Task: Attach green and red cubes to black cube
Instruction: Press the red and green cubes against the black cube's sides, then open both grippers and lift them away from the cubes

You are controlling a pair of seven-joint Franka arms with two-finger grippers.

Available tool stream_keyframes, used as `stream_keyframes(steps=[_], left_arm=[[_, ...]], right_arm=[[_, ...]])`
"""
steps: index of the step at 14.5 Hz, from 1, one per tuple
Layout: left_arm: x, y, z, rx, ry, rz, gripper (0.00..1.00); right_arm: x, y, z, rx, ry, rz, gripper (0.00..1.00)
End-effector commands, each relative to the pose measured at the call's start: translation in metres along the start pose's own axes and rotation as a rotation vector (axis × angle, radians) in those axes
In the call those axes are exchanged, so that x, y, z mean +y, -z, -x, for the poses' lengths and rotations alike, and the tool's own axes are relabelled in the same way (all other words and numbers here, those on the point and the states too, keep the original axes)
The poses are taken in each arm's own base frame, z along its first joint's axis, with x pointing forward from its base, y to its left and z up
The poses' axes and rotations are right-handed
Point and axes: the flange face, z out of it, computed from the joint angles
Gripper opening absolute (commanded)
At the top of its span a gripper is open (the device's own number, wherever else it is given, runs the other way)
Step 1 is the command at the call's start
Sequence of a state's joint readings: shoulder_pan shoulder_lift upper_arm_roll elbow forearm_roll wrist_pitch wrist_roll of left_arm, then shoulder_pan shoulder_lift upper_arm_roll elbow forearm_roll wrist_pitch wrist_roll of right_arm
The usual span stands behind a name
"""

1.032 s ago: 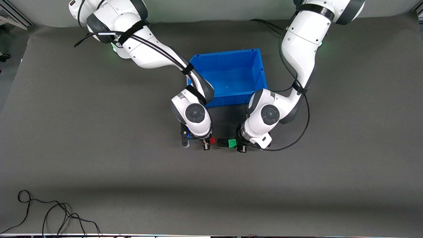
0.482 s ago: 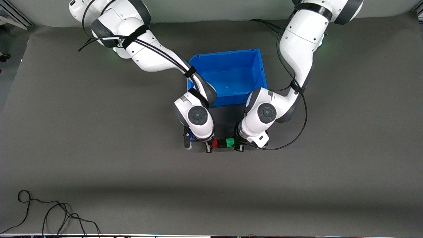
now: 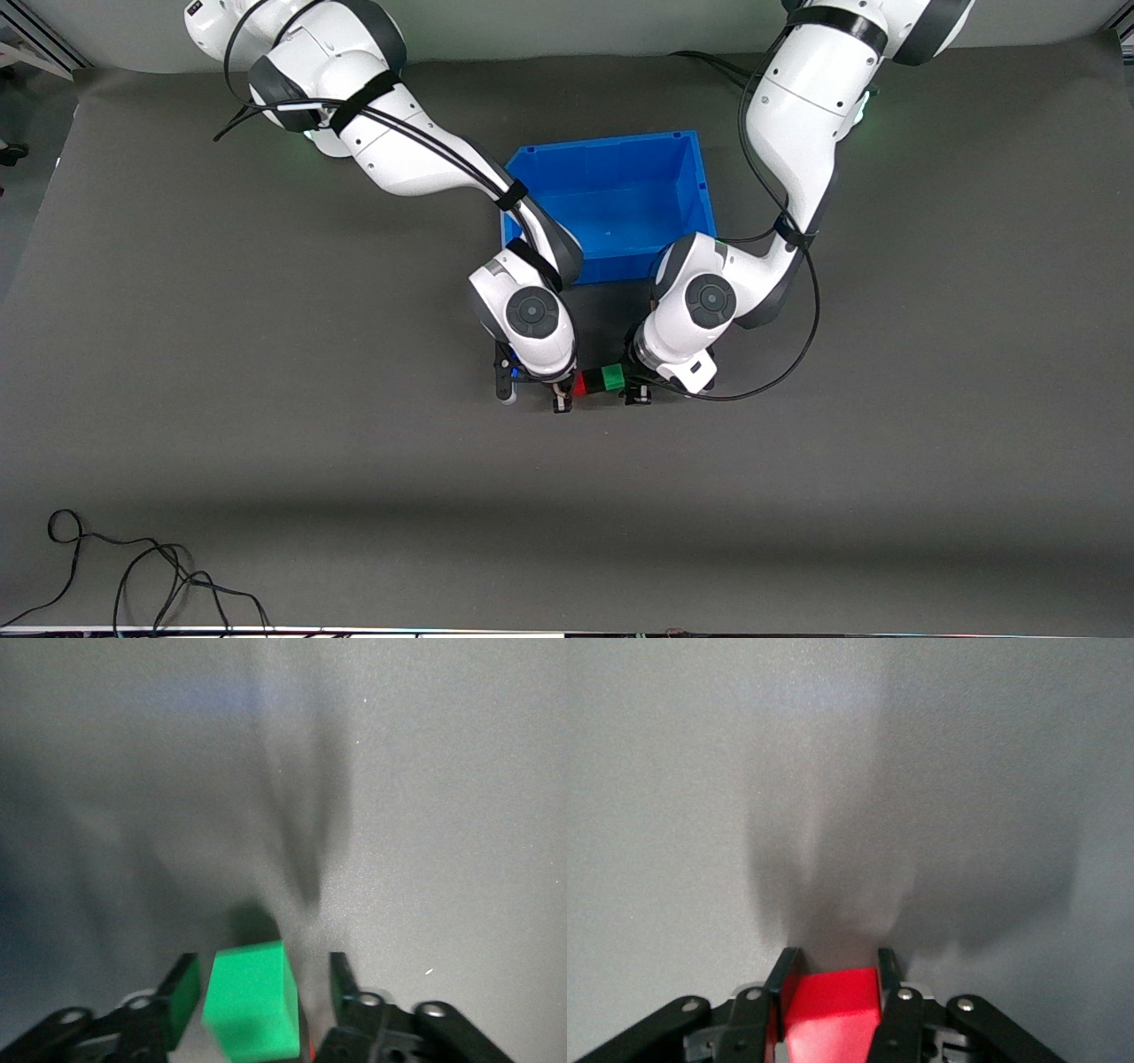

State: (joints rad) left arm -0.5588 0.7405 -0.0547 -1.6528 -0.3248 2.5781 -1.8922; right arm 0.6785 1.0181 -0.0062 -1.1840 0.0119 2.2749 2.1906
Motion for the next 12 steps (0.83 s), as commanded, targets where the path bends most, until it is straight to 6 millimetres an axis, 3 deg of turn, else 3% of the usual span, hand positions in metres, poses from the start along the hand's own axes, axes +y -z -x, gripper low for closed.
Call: stream_keyframes(steps=[1,4,5,6,7,9,12], left_arm=[[0.006,0.003,0.002,0.012,0.006,0.018,1.0],[0.024,0.021,-0.021,0.051,-0.024,0.036,1.0],[0.032,0.031,-0.036,0.068,-0.036,0.035,1.0],[0.039,0.041,-0.051,0.084,-0.058,0.015,1.0],[0.048,0.052,-0.069,0.092,-0.092,-0.006,1.0],[0.062,0.079,-0.11,0.102,-0.166,-0.036,1.0],[0.077,0.126,-0.176,0.1,-0.311,-0.089,1.0]], right_arm=[[-0.003,-0.012,0.005,0.007,-0.021,-0.012,0.0],[-0.006,-0.009,0.002,0.004,-0.023,-0.016,0.0],[-0.009,-0.005,0.002,0.004,-0.017,-0.023,0.16],[-0.012,0.001,0.002,0.003,-0.005,-0.037,0.65],[-0.016,0.008,0.002,-0.005,0.002,-0.048,0.93],[-0.02,0.018,0.004,-0.017,0.026,-0.058,1.0],[-0.038,0.071,-0.002,-0.052,0.016,-0.107,0.99]])
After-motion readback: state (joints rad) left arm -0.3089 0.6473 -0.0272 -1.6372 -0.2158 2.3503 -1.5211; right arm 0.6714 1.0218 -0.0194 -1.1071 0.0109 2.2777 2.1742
